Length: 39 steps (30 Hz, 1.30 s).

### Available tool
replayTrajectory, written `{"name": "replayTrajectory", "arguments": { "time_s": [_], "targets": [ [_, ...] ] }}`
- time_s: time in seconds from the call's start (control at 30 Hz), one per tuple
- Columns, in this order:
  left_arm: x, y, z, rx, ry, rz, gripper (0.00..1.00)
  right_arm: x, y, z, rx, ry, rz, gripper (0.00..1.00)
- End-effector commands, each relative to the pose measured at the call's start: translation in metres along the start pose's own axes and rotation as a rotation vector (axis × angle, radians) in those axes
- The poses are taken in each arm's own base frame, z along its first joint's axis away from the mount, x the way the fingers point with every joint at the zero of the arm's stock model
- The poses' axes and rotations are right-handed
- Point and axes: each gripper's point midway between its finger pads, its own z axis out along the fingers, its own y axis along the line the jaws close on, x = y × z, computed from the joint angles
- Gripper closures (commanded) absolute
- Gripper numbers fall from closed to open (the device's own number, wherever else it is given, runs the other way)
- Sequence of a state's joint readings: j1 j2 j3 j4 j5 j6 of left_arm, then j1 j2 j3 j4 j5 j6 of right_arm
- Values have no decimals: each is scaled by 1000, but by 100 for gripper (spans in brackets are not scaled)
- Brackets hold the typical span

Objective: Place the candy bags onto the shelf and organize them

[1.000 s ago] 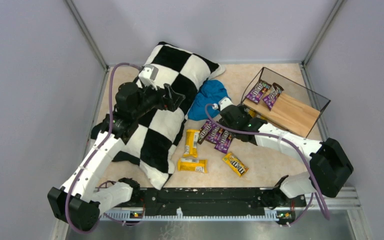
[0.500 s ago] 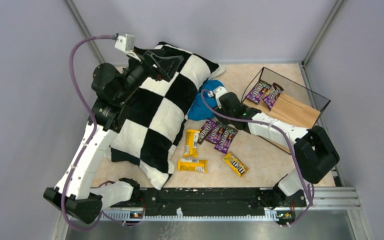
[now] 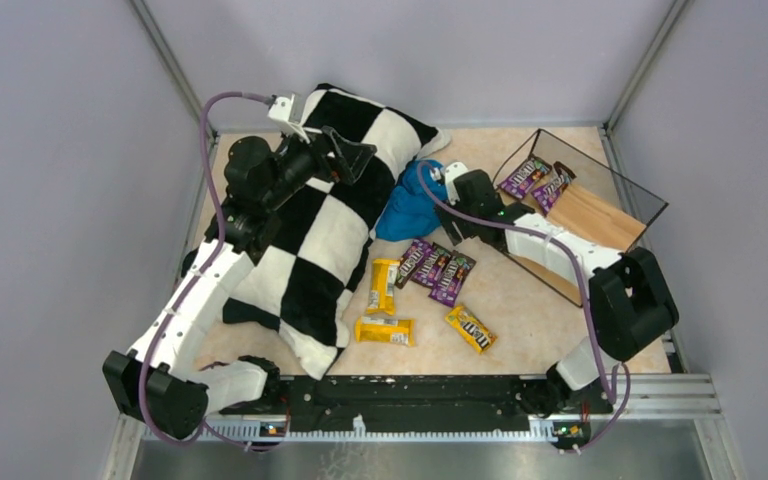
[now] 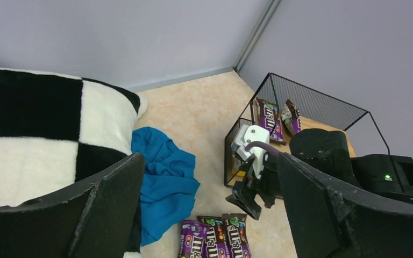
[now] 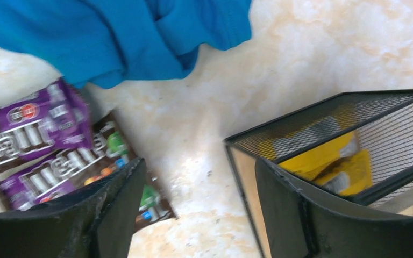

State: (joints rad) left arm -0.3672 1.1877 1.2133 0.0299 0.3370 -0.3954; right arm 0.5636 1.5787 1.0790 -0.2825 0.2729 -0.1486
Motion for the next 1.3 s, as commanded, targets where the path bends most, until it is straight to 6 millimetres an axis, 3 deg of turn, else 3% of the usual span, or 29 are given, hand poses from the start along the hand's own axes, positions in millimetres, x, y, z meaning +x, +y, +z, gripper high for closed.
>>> {"name": "replayTrajectory", "arguments": {
  "time_s": [0.0, 0.1, 0.17, 0.23, 0.27, 0.4, 0.47, 0.5, 0.63, 0.77, 0.9, 1.13, 1.27],
  "targets": [
    [-23, 1, -8, -26, -94, 75, 1, -33, 33, -48, -208, -112, 79, 23],
    [-26, 1, -10, -34, -100, 82, 1, -33, 51, -89, -301, -170, 82, 21],
    [-26, 0, -10, -37, -102, 83, 1, -28, 51, -109, -320, -185, 104, 20],
    [-26, -1, -10, -38, -102, 84, 1, -21, 50, -126, -341, -199, 106, 3],
    [-26, -1, -11, -37, -102, 82, 1, -17, 49, -136, -349, -215, 95, 2],
    [-24, -2, -10, -30, -96, 73, 1, 1, 29, -147, -259, -239, 81, 1],
    [-21, -2, -8, -24, -89, 66, 1, 7, 3, -145, -96, -221, 243, 1],
    [-20, -2, -7, -20, -85, 63, 1, 8, 0, -143, -84, -206, 322, 1],
    [-19, -4, -6, -4, -77, 56, 1, 6, 31, -129, -269, -119, 325, 1],
    [-16, 0, -4, -18, -72, 57, 1, 10, 37, -100, -253, -12, 304, 1],
    [-11, 3, 0, -21, -58, 54, 1, 6, 60, -75, -350, 49, 307, 5],
    [-11, 1, -1, -15, -57, 53, 1, 21, 76, -40, -381, 88, 326, 8],
    [-9, 2, 0, -15, -52, 50, 1, 26, 80, -32, -369, 91, 381, 10]
  ]
}}
